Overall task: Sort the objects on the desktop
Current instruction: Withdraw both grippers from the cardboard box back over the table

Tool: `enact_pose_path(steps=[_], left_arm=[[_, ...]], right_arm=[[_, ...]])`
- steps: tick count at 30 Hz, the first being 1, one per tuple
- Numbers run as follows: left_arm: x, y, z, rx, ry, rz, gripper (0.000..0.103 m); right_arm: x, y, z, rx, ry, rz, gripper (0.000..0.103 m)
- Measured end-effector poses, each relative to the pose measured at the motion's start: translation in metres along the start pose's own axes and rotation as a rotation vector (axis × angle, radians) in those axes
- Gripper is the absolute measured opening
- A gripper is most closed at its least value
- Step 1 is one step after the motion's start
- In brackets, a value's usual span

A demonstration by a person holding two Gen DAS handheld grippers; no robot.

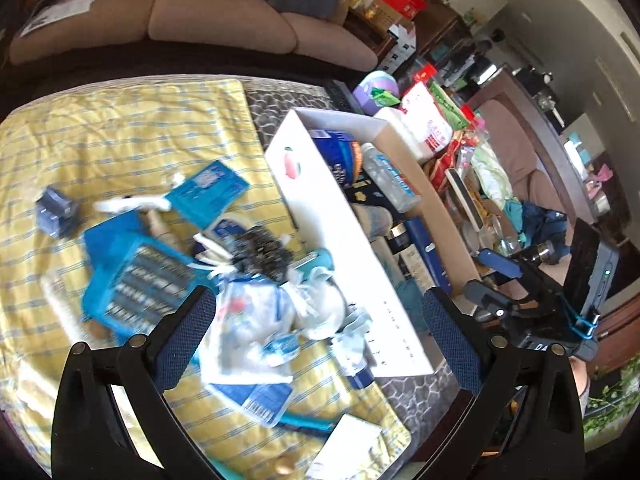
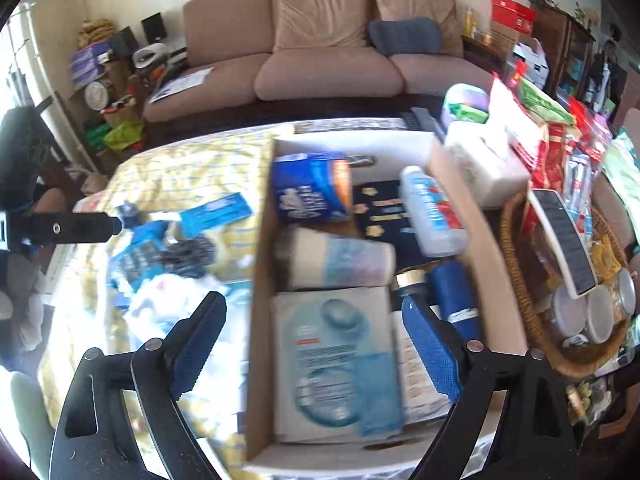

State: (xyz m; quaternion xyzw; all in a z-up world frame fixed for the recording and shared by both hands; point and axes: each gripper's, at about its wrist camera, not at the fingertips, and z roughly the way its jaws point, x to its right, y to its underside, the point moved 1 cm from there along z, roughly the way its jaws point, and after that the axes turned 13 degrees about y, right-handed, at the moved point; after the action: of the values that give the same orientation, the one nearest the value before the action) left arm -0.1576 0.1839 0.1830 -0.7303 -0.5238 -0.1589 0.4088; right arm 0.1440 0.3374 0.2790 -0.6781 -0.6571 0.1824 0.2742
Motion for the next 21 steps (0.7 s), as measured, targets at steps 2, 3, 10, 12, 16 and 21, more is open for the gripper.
enact_pose_path(steps=[2, 3, 10, 12, 16, 21], left_arm=[[-0.016, 0.018, -0.025, 0.021, -0.019, -0.017, 0.103], [-0.025, 0.028, -0.036, 0.027, -0.031, -0.023, 0.103], [-0.068, 0.09, -0.071, 0.029, -0.075, -0.032, 0.103], [-0.075, 0.106, -0.072, 0.02, -0.075, -0.023, 0.103], [-0.083, 0.133, -0.067, -0.007, -0.102, 0.025, 0.103], [-0.095, 0.158, -0.053, -0.039, -0.083, 0.032, 0.103]], right_arm=[[-0.025, 0.002, -0.009, 0.017, -0.028, -0.008, 0.092], [-0.036, 0.004, -0.012, 0.022, -0.043, -0.007, 0.092], [-0.104, 0.026, -0.014, 0.015, -0.133, 0.008, 0.093], [-0.117, 0.034, -0.008, 0.007, -0.139, 0.019, 0.093], [-0.135, 0.054, 0.003, 0.018, -0.134, 0.042, 0.093], [-0.141, 0.079, 0.023, 0.008, -0.14, 0.088, 0.093]])
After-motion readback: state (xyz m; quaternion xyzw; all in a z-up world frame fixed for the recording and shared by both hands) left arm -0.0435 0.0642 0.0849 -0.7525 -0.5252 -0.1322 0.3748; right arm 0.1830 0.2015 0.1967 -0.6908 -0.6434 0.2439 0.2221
